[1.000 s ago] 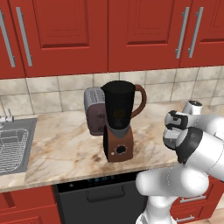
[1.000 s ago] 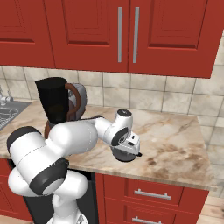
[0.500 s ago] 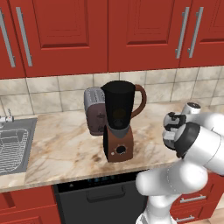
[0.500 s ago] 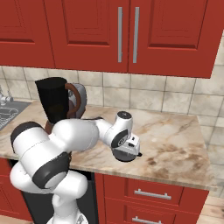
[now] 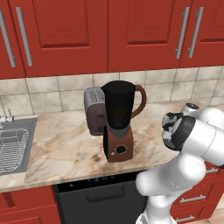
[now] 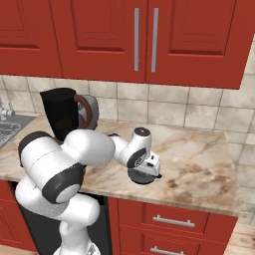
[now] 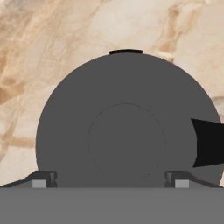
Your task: Open the blender lid, put the mango in the blender, close the lid, and start the blender.
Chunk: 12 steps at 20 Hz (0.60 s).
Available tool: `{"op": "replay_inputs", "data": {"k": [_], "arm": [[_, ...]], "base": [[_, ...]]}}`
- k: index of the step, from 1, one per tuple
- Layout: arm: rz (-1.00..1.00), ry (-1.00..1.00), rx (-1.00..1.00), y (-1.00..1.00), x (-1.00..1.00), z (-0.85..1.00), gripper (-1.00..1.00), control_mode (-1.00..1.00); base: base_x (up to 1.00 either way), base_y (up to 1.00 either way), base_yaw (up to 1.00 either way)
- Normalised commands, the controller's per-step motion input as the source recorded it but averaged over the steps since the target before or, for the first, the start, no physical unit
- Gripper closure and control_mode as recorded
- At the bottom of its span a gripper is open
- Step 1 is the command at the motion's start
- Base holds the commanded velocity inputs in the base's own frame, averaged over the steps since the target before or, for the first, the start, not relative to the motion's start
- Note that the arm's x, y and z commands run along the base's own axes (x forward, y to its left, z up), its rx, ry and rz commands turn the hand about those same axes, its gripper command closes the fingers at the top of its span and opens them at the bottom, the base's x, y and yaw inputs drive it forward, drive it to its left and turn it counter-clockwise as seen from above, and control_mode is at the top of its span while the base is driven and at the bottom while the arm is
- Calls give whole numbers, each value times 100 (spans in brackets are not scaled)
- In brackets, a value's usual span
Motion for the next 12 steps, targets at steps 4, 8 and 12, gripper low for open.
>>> {"op": "replay_inputs", "data": {"k": [4, 8, 12], "arm": [[0, 0, 0, 0, 29, -3, -100, -100], [0, 0, 0, 0, 27, -31, -100, -100], [0, 1, 0, 0, 10, -68, -100, -100]], "base": [[0, 0, 0], [0, 0, 0], [0, 0, 0]]}}
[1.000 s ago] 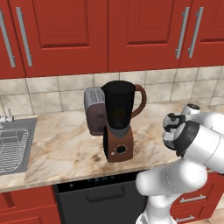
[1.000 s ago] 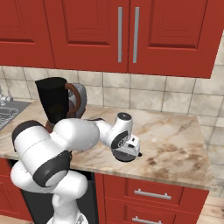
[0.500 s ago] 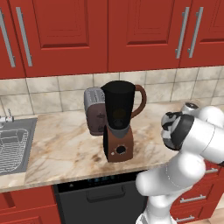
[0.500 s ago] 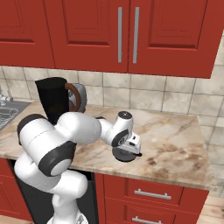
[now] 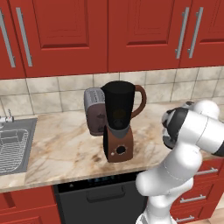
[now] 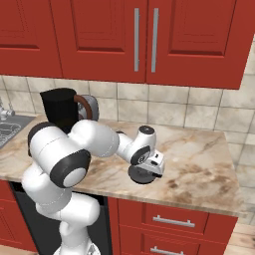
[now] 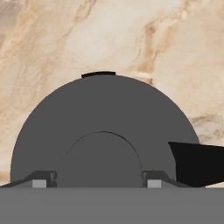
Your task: Open the blender lid, put the mango in the blender, close the lid, and start the blender.
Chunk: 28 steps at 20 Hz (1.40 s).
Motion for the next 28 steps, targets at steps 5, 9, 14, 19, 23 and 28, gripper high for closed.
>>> {"op": "replay_inputs", "data": {"k": [5, 9, 14, 19, 23, 28], "arm": [[0, 0, 0, 3, -1, -82, 100, -100], [0, 0, 0, 28, 0, -68, 100, -100], [0, 0, 0, 32, -8, -61, 100, -100], [0, -1, 0, 10, -23, 20, 100, -100], [0, -8, 0, 0, -19, 81, 100, -100], [0, -12, -2, 1, -21, 100, 100, -100]], "base": [[0, 0, 0], [0, 0, 0], [0, 0, 0], [0, 0, 0], [0, 0, 0], [0, 0, 0]]}}
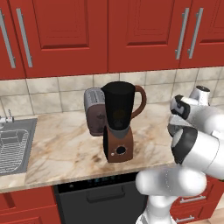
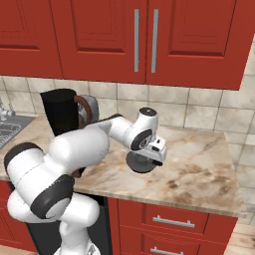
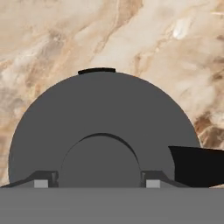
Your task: Open the blender lid, put the mango in the blender, close the lid, and start the blender.
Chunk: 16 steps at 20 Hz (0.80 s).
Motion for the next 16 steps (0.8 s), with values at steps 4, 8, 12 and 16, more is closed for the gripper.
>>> {"op": "replay_inputs", "data": {"k": [4, 8, 12, 16], "arm": [[0, -17, -5, 4, -32, 100, 100, -100], [0, -11, -8, 38, -44, 100, 100, -100], [0, -13, -10, 46, -43, 100, 100, -100], [0, -15, -11, 38, -40, 100, 100, -100]], "base": [[0, 0, 0], [0, 0, 0], [0, 0, 0], [0, 0, 0]]}}
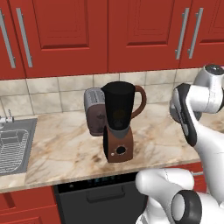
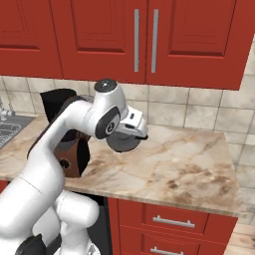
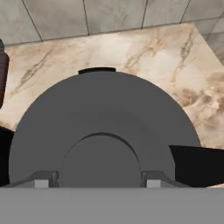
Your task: Open the blender lid, put the mango in the blender, close the lid, and start the blender.
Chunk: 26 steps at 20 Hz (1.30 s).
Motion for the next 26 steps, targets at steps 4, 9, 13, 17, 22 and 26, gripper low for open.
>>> {"op": "replay_inputs", "data": {"k": [4, 9, 13, 17, 22, 26], "arm": [[0, -17, -10, 26, -44, 100, 100, -100], [0, -18, -10, 43, -41, 100, 100, -100], [0, -16, -4, 55, -45, 100, 100, -100], [0, -15, 0, 57, -49, 100, 100, -100], [0, -11, 0, 61, -48, 85, 100, -100], [0, 0, 0, 84, -13, 19, 100, -100]], "base": [[0, 0, 0], [0, 0, 0], [0, 0, 0], [0, 0, 0], [0, 0, 0], [0, 0, 0]]}}
